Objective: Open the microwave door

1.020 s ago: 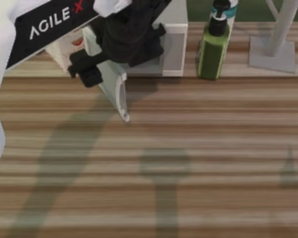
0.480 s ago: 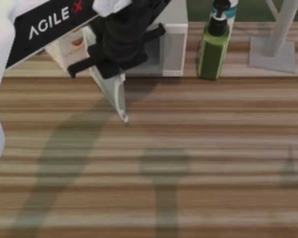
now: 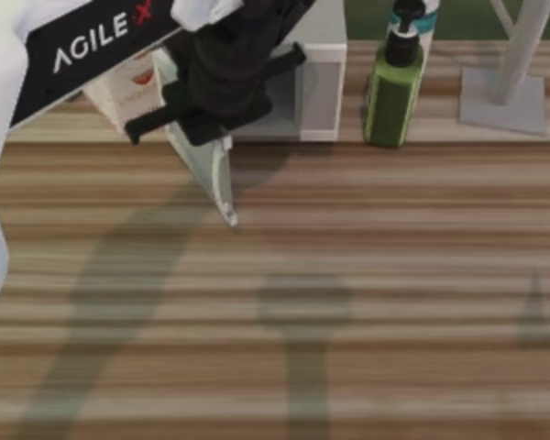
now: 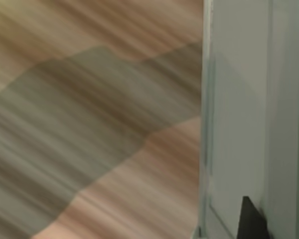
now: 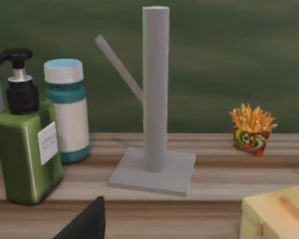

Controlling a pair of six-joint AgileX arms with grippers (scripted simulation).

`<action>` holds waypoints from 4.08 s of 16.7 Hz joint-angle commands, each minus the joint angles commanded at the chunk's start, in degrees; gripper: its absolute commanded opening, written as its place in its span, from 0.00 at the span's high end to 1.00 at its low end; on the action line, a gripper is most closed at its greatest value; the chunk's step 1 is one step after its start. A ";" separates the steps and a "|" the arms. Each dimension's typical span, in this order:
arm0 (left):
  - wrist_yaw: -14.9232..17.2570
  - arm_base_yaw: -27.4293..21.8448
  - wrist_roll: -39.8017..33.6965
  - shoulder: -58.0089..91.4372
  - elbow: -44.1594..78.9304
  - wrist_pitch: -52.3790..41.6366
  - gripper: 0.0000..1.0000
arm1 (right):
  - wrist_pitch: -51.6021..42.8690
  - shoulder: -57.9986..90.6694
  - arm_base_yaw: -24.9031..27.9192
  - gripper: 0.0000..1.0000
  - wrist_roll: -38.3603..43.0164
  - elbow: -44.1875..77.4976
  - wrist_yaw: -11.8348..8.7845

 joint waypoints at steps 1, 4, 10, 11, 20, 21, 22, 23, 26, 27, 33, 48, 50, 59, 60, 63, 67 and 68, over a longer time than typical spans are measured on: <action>0.06 0.03 0.02 0.10 0.13 -0.14 1.00 | 0.00 0.00 0.00 0.00 0.00 0.00 0.00; 1.93 0.87 0.43 2.22 3.97 -3.46 1.00 | 0.00 0.00 0.00 0.00 0.00 0.00 0.00; 11.21 4.38 2.54 10.02 21.58 -16.80 1.00 | 0.00 0.00 0.00 0.00 0.00 0.00 0.00; 13.06 4.94 3.08 11.40 24.69 -19.24 1.00 | 0.00 0.00 0.00 0.00 0.00 0.00 0.00; 21.21 6.98 5.78 17.01 36.98 -29.30 1.00 | 0.00 0.00 0.00 0.00 0.00 0.00 0.00; 21.12 6.75 5.71 17.23 37.28 -29.01 1.00 | 0.00 0.00 0.00 0.00 0.00 0.00 0.00; 21.13 6.76 5.70 17.19 37.10 -28.93 1.00 | 0.00 0.00 0.00 0.00 0.00 0.00 0.00; 21.16 6.80 5.68 17.02 36.41 -28.57 1.00 | 0.00 0.00 0.00 0.00 0.00 0.00 0.00; 21.20 6.90 5.68 15.63 32.34 -26.06 1.00 | 0.00 0.00 0.00 0.00 0.00 0.00 0.00; 21.19 6.93 5.70 15.02 30.67 -24.99 1.00 | 0.00 0.00 0.00 0.00 0.00 0.00 0.00; 21.16 7.03 5.79 12.72 24.29 -20.90 1.00 | 0.00 0.00 0.00 0.00 0.00 0.00 0.00; 21.16 7.03 5.79 12.72 24.29 -20.90 1.00 | 0.00 0.00 0.00 0.00 0.00 0.00 0.00; 21.16 7.03 5.79 12.72 24.29 -20.90 1.00 | 0.00 0.00 0.00 0.00 0.00 0.00 0.00; 21.22 6.88 5.79 12.22 24.15 -20.76 1.00 | 0.00 0.00 0.00 0.00 0.00 0.00 0.00; 21.21 7.05 5.90 11.86 23.46 -20.50 1.00 | 0.00 0.00 0.00 0.00 0.00 0.00 0.00; 21.13 7.87 6.76 9.52 19.38 -18.72 1.00 | 0.00 0.00 0.00 0.00 0.00 0.00 0.00; 21.07 8.92 8.13 6.23 13.28 -16.24 1.00 | 0.00 0.00 0.00 0.00 0.00 0.00 0.00; 21.08 9.06 8.31 5.81 12.44 -15.92 1.00 | 0.00 0.00 0.00 0.00 0.00 0.00 0.00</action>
